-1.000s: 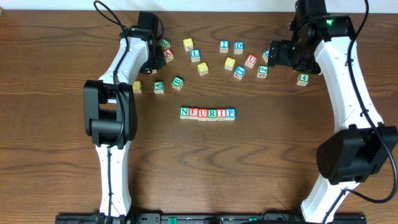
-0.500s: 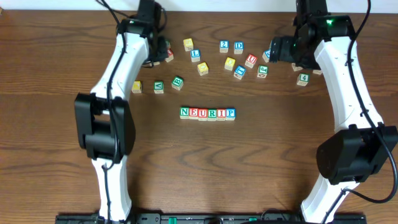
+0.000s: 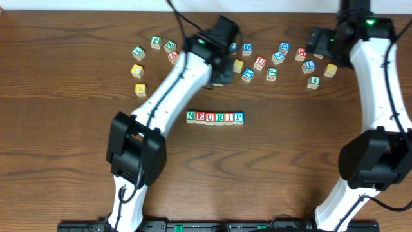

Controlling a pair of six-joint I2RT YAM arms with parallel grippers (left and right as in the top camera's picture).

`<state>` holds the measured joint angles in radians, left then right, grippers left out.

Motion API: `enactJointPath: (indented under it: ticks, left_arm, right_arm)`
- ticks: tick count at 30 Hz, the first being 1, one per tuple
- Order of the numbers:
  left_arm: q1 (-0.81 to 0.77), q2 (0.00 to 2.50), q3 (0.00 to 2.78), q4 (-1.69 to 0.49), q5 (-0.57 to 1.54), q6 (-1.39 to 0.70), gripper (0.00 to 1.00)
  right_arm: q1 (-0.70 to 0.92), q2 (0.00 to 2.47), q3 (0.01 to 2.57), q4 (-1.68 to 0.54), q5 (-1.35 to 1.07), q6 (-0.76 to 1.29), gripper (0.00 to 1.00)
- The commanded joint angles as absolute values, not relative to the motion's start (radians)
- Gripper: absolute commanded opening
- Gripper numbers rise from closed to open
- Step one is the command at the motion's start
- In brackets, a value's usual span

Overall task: Spell out NEURIPS
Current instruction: 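Grasp the yellow S block with the left gripper and carry it right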

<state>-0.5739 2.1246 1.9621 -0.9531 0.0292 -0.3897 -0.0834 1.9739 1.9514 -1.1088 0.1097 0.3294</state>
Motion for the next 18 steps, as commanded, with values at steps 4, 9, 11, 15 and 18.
enactJointPath:
  ticks: [4,9,11,15,18]
  left_arm:
    - [-0.693,2.141,1.953,-0.934,0.033,-0.501,0.29]
    - [-0.751,2.184,1.952,-0.885,0.033,-0.55,0.29]
    - [-0.77,2.203,1.952,-0.863,0.033,-0.553,0.29]
    - [-0.799,2.243,1.951,-0.854,0.033,-0.592,0.29]
    - [-0.817,2.271,1.95,-0.854,0.033,-0.608,0.29]
  right_arm:
    - [-0.199,1.982,1.967,-1.117,0.113,0.344,0.99]
    - [-0.238,1.982,1.967,-1.139,0.099,0.344,0.99]
    - [-0.242,1.982,1.967,-1.146,0.099,0.343,0.99]
    - [-0.241,1.982,1.967,-1.158,0.099,0.343,0.99]
    - [-0.241,1.982,1.967,-1.161,0.099,0.343,0.99]
